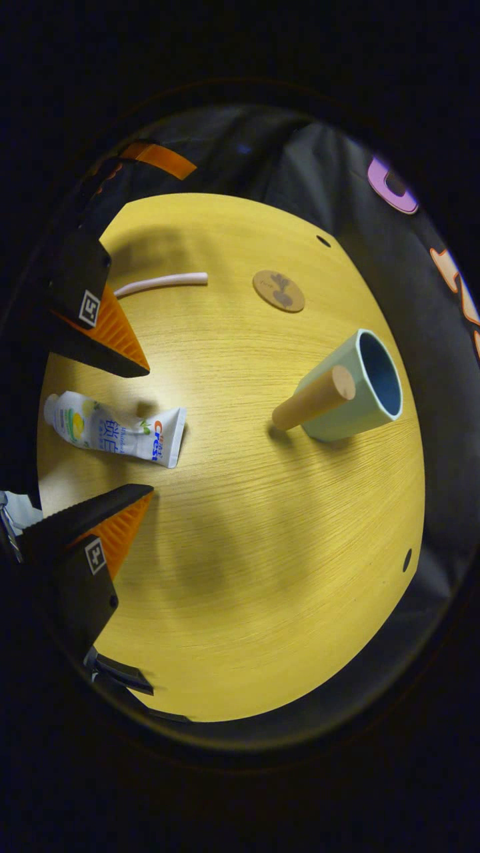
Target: Put the toothbrush and toothpaste on the desktop into the cup, then pick up the cup and place it on the coaster on the desktop.
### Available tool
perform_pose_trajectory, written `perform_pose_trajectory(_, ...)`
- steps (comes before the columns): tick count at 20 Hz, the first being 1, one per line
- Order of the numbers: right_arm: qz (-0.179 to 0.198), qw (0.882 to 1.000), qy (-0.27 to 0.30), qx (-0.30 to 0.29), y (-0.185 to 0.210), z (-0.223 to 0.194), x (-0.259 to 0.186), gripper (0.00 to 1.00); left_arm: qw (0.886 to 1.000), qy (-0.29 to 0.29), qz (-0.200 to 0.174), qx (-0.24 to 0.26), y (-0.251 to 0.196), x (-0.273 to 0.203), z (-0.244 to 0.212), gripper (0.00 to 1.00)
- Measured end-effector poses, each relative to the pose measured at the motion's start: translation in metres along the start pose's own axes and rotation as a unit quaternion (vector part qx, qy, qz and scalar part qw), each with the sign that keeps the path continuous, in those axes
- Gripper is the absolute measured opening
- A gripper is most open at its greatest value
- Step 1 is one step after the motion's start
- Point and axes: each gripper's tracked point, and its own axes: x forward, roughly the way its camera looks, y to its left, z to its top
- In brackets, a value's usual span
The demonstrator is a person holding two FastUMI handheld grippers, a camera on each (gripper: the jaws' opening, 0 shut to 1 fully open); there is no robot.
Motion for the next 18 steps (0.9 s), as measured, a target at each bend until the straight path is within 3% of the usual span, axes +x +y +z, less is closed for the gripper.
perform_pose_trajectory(1,-0.005,1.000,0.012,-0.001,-0.001,-0.003,0.003,0.90,1.000,0.004,0.000,-0.002,0.000,0.002,-0.001,0.95)
perform_pose_trajectory(2,-0.007,1.000,0.021,-0.004,-0.001,-0.006,0.006,0.96,1.000,0.007,0.001,-0.003,0.000,0.004,-0.002,0.96)
perform_pose_trajectory(4,-0.017,0.999,0.033,-0.010,-0.003,-0.009,0.009,0.80,1.000,0.014,0.001,-0.002,0.001,0.010,-0.003,0.96)
perform_pose_trajectory(6,-0.024,0.999,0.037,0.001,-0.005,-0.006,0.010,0.81,1.000,0.018,-0.001,0.001,0.001,0.014,-0.002,0.96)
perform_pose_trajectory(7,-0.028,0.999,0.039,0.004,-0.006,-0.005,0.011,0.71,1.000,0.021,-0.004,0.001,0.001,0.016,-0.002,0.96)
perform_pose_trajectory(8,-0.032,0.999,0.043,0.004,-0.009,-0.005,0.012,0.75,1.000,0.024,-0.007,0.002,-0.001,0.019,-0.003,0.96)
perform_pose_trajectory(9,-0.039,0.998,0.045,0.003,-0.012,-0.004,0.013,0.63,1.000,0.027,-0.009,0.002,0.000,0.022,-0.004,0.96)
perform_pose_trajectory(11,-0.042,0.998,0.049,0.002,-0.014,-0.003,0.012,0.53,0.999,0.033,-0.012,0.002,-0.001,0.026,-0.005,0.96)
perform_pose_trajectory(12,-0.050,0.998,0.050,0.000,-0.018,-0.004,0.012,0.41,0.999,0.035,-0.013,0.001,0.000,0.027,-0.006,0.96)
perform_pose_trajectory(13,-0.052,0.997,0.049,-0.002,-0.018,-0.004,0.011,0.39,0.999,0.037,-0.014,-0.001,0.000,0.029,-0.006,0.96)
perform_pose_trajectory(14,-0.054,0.997,0.050,-0.006,-0.019,-0.004,0.012,0.27,0.999,0.038,-0.015,-0.003,0.000,0.030,-0.006,0.96)
perform_pose_trajectory(17,-0.046,0.997,0.054,-0.013,-0.016,-0.004,0.011,0.24,0.999,0.045,-0.015,-0.008,0.000,0.031,-0.008,0.96)
perform_pose_trajectory(18,-0.042,0.997,0.056,-0.012,-0.015,-0.005,0.011,0.17,0.999,0.049,-0.016,-0.011,0.000,0.032,-0.010,0.95)
